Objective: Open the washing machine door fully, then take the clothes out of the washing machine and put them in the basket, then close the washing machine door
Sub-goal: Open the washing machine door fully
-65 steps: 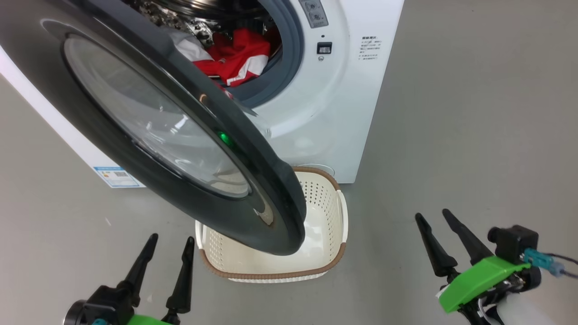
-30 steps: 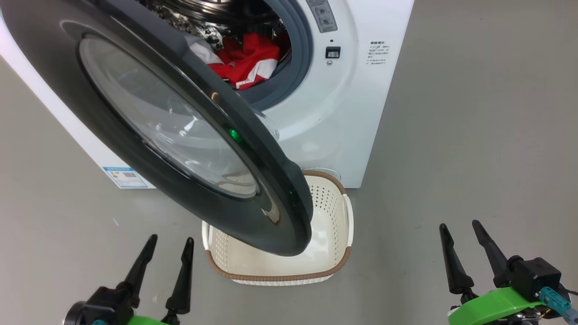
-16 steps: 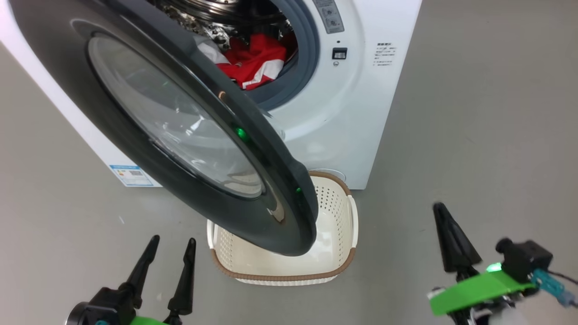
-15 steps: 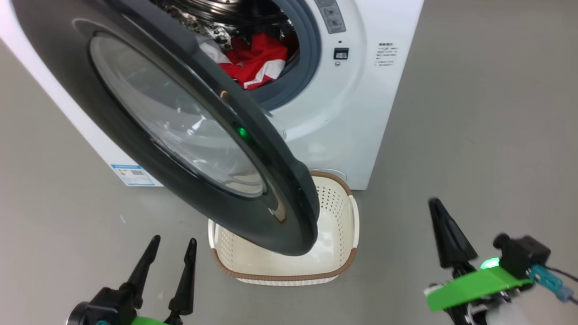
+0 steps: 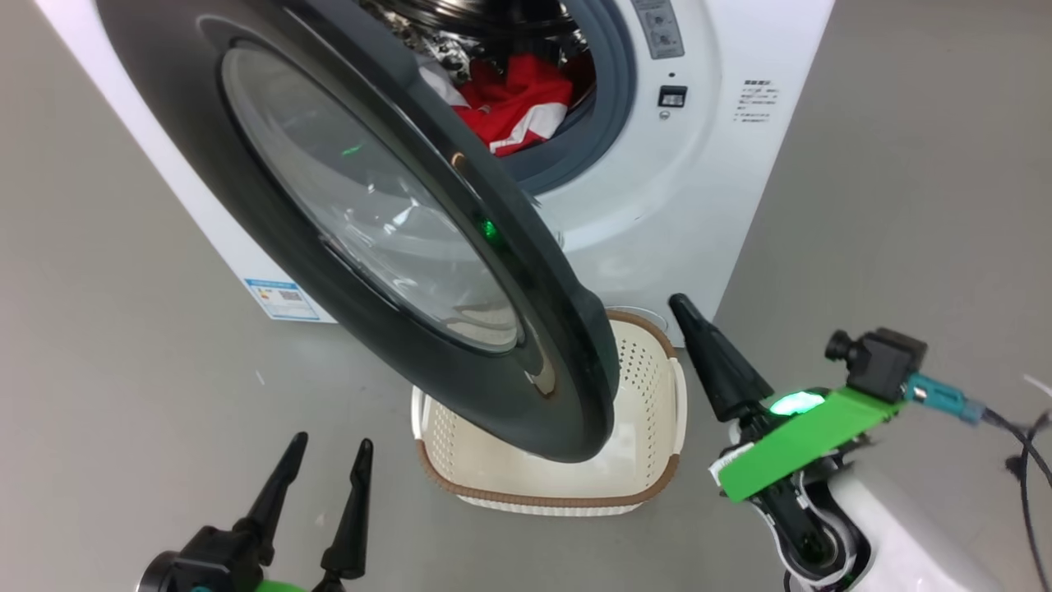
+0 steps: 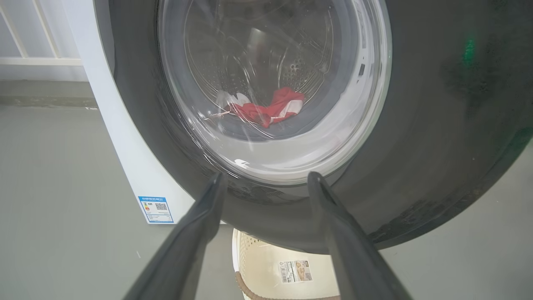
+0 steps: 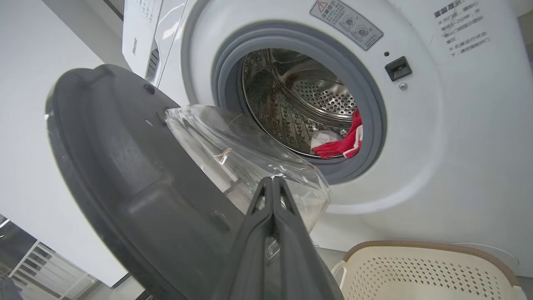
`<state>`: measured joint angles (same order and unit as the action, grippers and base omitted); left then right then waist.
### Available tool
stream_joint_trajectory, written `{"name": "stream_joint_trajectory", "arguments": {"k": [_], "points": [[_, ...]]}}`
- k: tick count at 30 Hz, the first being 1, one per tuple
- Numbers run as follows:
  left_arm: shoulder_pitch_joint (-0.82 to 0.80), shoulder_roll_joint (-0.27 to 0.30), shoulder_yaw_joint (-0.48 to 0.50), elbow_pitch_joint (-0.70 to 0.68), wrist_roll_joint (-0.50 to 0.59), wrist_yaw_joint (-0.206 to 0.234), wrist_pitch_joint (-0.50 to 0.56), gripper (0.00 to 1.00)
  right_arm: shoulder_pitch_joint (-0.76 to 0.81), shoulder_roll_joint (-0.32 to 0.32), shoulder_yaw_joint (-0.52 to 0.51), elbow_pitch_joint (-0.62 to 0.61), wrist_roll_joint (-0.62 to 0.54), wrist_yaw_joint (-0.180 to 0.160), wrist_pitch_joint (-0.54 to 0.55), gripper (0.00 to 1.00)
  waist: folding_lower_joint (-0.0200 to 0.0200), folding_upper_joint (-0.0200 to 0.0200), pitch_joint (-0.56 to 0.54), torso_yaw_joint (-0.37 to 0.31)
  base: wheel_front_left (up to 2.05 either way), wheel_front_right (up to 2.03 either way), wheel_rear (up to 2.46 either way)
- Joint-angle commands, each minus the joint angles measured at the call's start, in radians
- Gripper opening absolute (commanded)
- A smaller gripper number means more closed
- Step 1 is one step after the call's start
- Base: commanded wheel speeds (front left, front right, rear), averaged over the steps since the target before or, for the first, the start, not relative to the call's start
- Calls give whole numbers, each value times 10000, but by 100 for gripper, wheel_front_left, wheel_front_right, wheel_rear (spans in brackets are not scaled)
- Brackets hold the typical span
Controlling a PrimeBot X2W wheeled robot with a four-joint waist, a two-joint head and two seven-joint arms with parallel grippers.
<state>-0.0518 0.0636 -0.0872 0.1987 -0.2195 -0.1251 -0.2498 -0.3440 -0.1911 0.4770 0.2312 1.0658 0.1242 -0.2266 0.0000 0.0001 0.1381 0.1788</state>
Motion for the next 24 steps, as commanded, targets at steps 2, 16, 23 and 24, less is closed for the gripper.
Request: {"name": "stream_joint_trajectory", "arguments": {"k": [2,16,23,24], "points": [[-65,64,242,-266,10,-56,-120,100,-514,-307,679,-286,782,65,334,0,0,-1,60,111,0,0,0],[-146,-21,117,-288,-79,-56,-120,100,-1237,-1701,2307,-1385,4285,65,1930,0,0,-1,261,539,0,0,0],[-86,-60,121,-274,-71,-56,-120,100,-1053,-1862,2773,-1625,4697,65,2282,0,0,-1,133,891,0,0,0],[-62,-66,132,-269,-68,-56,-120,100,-1003,-1844,2833,-1650,4757,65,2314,0,0,-1,103,948,0,0,0]]}}
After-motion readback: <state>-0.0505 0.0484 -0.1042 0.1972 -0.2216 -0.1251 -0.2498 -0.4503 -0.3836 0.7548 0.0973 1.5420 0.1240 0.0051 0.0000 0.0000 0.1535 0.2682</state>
